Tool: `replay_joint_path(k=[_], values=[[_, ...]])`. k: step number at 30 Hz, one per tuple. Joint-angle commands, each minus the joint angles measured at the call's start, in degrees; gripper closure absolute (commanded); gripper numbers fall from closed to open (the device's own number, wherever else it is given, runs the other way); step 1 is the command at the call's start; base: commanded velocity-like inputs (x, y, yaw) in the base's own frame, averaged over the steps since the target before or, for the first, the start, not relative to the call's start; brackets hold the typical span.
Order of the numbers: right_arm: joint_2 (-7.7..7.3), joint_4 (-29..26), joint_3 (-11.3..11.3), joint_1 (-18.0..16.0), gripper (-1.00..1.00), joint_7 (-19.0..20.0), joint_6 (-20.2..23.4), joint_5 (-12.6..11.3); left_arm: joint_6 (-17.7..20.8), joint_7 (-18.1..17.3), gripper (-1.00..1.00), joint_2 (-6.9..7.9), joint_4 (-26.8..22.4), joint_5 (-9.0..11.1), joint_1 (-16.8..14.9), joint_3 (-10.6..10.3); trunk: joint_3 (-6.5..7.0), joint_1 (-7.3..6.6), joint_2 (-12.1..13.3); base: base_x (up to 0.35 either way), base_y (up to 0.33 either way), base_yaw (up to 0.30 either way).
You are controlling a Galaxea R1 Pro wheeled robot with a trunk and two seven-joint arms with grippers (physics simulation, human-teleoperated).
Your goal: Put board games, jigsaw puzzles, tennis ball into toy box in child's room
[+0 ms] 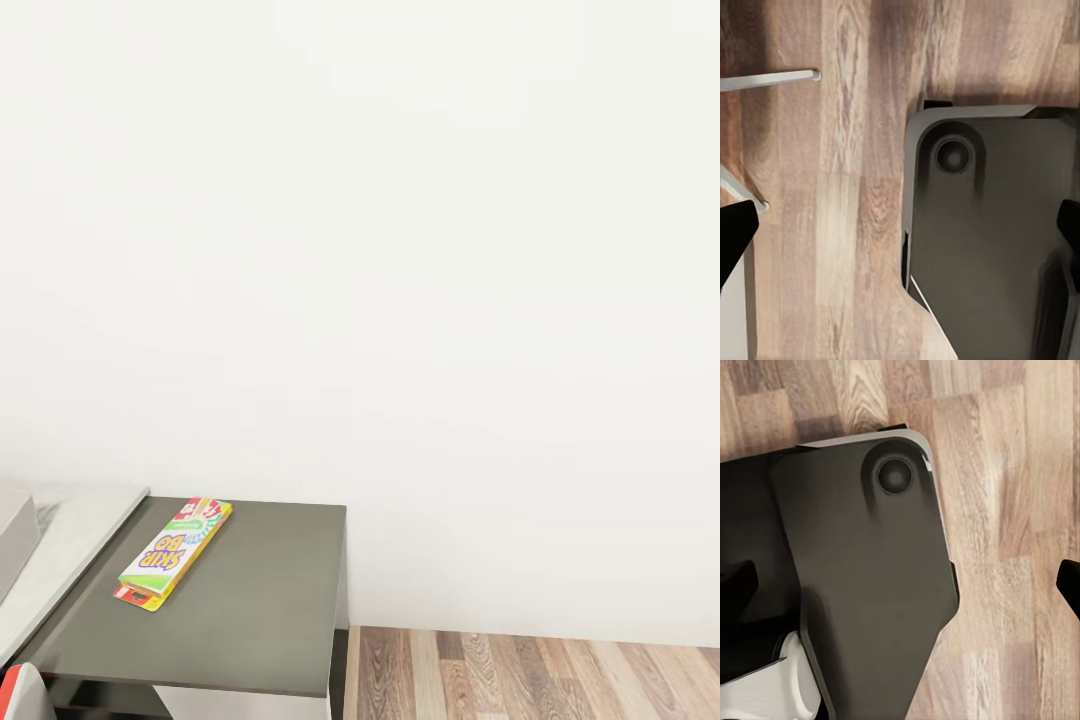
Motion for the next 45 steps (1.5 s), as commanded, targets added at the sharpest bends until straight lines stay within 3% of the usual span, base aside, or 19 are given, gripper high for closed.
replay_joint_path(k=[1, 17, 19, 20, 31, 37, 45], values=[[-0.02, 0.02, -0.2, -0.07, -1.0, -0.02, -0.26, -0.27, -0.15, 0.02, -1.0, -0.02, -0.32, -0.03, -0.03, 0.23, -0.13, 0.03, -0.12, 0.0, 0.0, 0.0], [-0.09, -4.9, -0.16, -0.17, -1.0, -0.01, 0.12, -0.18, 0.68, -0.12, -1.0, 0.03, -5.47, 0.25, -0.07, 0.32, -0.13, 0.03, -0.12, 0.0, 0.0, 0.0], [-0.08, -5.55, -0.17, -0.17, -1.0, 0.03, 0.22, -0.17, 1.33, -0.19, -1.0, 0.03, -6.12, 0.29, -0.07, 0.33, -0.13, 0.03, -0.12, 0.0, 0.0, 0.0], [-0.08, -8.19, -0.18, -0.17, -1.0, 0.04, 0.28, -0.17, 2.67, -0.26, -1.0, 0.04, -10.85, 0.3, -0.08, 0.33, -0.13, 0.03, -0.12, 0.0, 0.0, 0.0], [-0.11, -11.46, -0.19, -0.2, -1.0, 0.22, 1.16, -0.28, 9.4, -0.56, -1.0, -0.05, -16.63, 0.48, -0.05, 0.33, -0.13, 0.03, -0.12, 0.0, 0.0, 0.0], [-0.21, -13.71, -0.22, -0.23, -1.0, 0.31, 4.92, -0.75, 13.86, -0.6, -1.0, -0.11, -19.59, 0.52, -0.09, 0.33, -0.13, 0.03, -0.12, 0.0, 0.0, 0.0], [-0.15, -17.97, -0.39, -0.23, -1.0, 0.33, 11.55, -1.07, 16.52, -0.81, -1.0, -0.12, -21.77, 0.58, -0.11, 0.33, -0.13, 0.03, -0.12, 0.0, 0.0, 0.0]])
